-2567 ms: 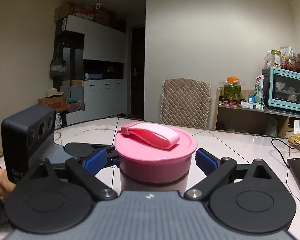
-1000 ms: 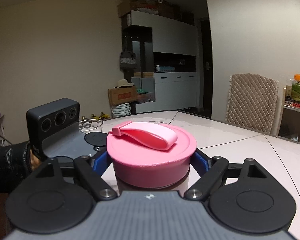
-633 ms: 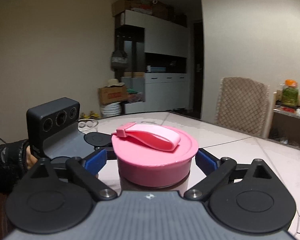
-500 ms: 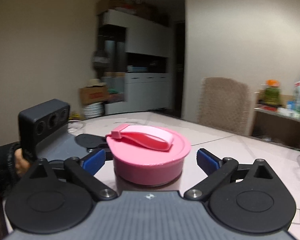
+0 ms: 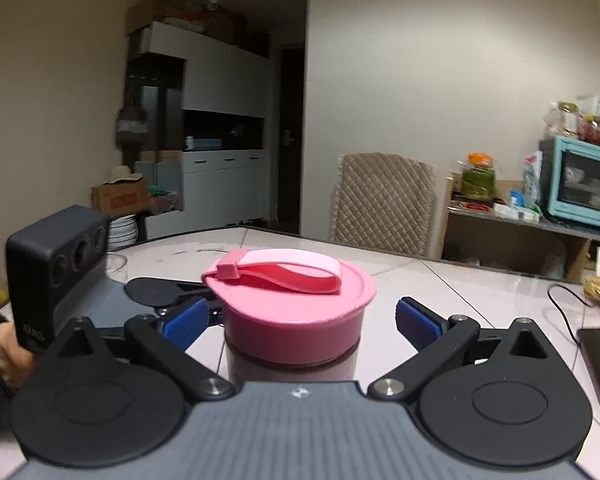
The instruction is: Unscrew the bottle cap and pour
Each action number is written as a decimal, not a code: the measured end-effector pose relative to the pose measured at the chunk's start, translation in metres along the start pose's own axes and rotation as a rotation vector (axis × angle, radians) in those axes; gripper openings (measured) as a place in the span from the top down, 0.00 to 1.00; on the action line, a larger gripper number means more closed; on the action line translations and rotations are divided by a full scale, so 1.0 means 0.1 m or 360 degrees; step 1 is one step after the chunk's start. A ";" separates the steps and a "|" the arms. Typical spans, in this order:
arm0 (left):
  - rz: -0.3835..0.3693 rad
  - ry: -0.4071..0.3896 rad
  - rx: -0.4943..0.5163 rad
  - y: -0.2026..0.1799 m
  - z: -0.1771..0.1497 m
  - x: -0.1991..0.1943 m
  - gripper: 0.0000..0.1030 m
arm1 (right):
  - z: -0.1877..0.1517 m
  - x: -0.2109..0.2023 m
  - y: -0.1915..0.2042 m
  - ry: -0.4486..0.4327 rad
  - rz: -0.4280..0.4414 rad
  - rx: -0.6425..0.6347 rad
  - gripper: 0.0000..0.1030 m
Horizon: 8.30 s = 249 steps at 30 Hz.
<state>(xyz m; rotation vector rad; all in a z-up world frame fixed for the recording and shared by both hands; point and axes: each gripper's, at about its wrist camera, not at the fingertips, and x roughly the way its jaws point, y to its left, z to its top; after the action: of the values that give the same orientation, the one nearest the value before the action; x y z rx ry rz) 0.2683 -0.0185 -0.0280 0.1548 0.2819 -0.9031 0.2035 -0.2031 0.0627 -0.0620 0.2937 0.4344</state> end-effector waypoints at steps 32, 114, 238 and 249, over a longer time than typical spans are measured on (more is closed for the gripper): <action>0.0000 0.0000 0.0000 0.00 0.00 -0.01 0.13 | -0.07 0.15 0.29 -0.0010 -0.0205 0.0064 0.13; -0.0001 -0.0001 -0.0002 0.01 -0.01 0.01 0.13 | -0.08 0.11 0.22 -0.0037 -0.0158 -0.0014 0.09; 0.0001 -0.0003 -0.0001 0.02 0.00 0.03 0.13 | -0.15 -0.32 -0.65 -0.0186 -0.0115 0.0174 0.17; 0.0001 -0.0003 -0.0002 0.03 0.01 0.04 0.13 | -0.45 -0.11 -0.77 0.0041 -0.0307 0.0261 0.17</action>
<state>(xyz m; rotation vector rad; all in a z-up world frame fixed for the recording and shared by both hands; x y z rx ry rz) 0.2728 -0.0195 -0.0285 0.1531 0.2809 -0.9024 0.2146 -0.2826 0.0225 0.0638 0.3443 0.2170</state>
